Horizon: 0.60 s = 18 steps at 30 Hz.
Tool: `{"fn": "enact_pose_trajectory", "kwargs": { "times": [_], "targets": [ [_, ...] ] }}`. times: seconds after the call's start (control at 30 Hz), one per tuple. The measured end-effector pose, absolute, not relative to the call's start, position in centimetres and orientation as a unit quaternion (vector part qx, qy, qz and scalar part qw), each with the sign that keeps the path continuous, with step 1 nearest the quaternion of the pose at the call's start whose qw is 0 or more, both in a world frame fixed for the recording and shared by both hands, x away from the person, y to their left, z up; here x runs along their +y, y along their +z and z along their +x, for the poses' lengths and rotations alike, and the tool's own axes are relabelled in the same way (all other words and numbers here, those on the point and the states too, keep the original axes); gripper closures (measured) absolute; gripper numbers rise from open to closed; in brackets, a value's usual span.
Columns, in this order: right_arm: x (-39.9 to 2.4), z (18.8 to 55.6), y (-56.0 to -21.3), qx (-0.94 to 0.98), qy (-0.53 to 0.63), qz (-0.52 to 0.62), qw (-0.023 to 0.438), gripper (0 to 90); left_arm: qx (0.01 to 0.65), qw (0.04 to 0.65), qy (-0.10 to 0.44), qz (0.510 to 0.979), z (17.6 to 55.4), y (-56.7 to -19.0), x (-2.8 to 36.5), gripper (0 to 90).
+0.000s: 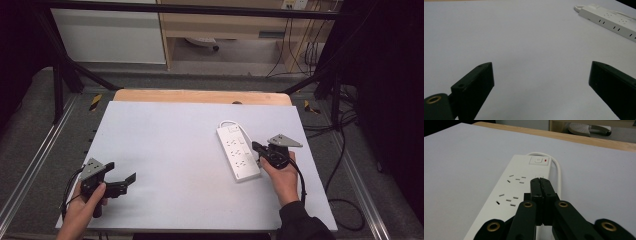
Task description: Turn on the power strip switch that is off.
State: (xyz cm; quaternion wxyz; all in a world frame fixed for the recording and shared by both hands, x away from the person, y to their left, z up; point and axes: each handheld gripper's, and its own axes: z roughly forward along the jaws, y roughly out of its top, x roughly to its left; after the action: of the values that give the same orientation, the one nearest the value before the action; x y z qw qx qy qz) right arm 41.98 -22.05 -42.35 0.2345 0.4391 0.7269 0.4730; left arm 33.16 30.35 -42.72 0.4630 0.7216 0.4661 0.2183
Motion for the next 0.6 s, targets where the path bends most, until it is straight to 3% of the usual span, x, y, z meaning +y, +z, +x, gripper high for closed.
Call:
{"fn": "enact_pose_trajectory", "kwargs": {
  "times": [0.6],
  "targets": [
    [-21.78,41.86,-43.06,0.739,0.458,0.44,0.223,90.0,0.465,0.463,0.218,0.722,33.16,-42.7,30.35,6.2]
  ]
}}
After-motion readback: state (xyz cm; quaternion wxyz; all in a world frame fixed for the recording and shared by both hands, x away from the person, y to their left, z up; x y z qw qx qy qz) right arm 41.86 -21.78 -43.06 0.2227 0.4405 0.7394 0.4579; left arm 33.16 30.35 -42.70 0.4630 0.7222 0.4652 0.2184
